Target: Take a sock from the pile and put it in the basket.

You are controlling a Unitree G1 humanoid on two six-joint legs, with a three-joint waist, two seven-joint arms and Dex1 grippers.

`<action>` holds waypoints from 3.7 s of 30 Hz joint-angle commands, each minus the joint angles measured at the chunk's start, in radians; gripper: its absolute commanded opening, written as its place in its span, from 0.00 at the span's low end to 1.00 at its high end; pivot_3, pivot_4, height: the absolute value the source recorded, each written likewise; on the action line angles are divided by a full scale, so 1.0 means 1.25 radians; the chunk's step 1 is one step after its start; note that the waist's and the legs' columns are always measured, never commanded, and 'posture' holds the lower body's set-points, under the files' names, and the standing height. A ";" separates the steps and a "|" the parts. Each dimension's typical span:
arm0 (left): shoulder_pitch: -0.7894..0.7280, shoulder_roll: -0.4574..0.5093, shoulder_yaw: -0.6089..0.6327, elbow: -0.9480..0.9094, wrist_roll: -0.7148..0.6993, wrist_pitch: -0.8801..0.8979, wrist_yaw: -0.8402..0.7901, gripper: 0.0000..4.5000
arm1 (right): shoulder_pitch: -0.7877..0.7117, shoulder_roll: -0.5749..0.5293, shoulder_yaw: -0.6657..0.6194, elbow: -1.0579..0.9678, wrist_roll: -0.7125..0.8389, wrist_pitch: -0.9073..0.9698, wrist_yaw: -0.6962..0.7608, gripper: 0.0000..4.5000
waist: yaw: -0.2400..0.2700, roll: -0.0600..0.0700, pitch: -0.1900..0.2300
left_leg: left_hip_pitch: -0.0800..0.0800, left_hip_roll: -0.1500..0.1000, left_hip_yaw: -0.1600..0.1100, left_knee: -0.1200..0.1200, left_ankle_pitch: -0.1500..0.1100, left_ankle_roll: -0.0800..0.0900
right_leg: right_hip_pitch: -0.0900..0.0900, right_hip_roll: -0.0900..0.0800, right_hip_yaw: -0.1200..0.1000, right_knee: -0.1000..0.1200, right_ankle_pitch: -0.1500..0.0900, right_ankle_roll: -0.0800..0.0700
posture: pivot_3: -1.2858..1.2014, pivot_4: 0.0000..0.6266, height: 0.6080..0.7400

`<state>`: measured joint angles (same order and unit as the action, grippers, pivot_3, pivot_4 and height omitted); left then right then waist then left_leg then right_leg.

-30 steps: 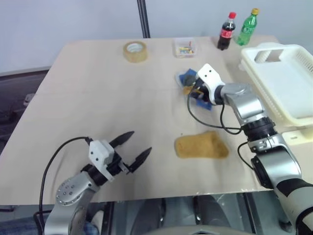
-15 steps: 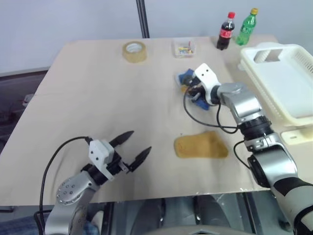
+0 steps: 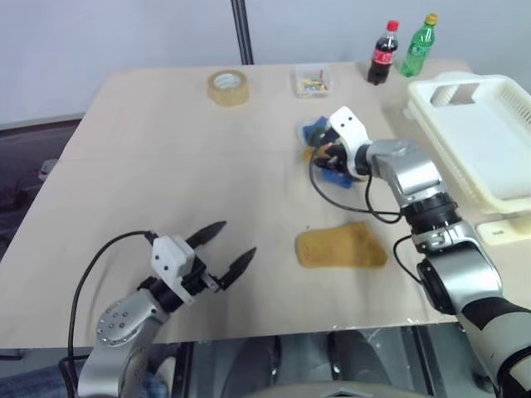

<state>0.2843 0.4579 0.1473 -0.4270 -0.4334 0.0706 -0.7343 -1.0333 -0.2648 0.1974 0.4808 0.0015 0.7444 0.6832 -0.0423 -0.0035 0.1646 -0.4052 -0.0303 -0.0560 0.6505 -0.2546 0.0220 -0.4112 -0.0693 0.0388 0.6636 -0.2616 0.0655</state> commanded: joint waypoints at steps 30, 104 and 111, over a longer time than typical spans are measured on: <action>0.013 -0.011 -0.006 -0.009 0.009 -0.031 -0.001 1.00 | -0.092 0.030 -0.023 0.140 -0.019 -0.129 -0.055 0.02 | 0.000 0.000 0.000 | 0.000 0.000 0.000 0.000 0.001 -0.001 | 0.000 0.000 0.000 0.000 0.000 0.000 | 0.52 0.24 0.99; -0.327 0.090 0.017 0.320 -0.047 0.280 -0.039 1.00 | 0.390 0.000 -0.012 -0.638 0.258 0.372 -0.214 0.01 | 0.001 -0.002 -0.002 | -0.006 -0.001 -0.007 0.006 0.002 -0.003 | -0.001 0.000 -0.008 0.001 0.000 0.000 | 0.52 0.24 0.99; -0.346 0.088 0.032 0.290 -0.135 0.503 0.013 1.00 | 0.395 -0.010 0.018 -0.633 0.245 0.346 -0.220 0.01 | 0.002 -0.002 -0.003 | -0.005 -0.001 -0.008 0.006 0.001 -0.002 | -0.001 0.000 -0.008 0.002 0.000 0.000 | 0.52 0.24 0.99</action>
<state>-0.1676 0.5611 0.2097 -0.0576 -0.5902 0.6302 -0.7237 -0.5349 -0.2746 0.2142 -0.2960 0.3135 1.2022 0.4103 -0.0404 -0.0061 0.1612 -0.4116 -0.0316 -0.0655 0.6582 -0.2527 0.0193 -0.4120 -0.0694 0.0293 0.6661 -0.2614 0.0657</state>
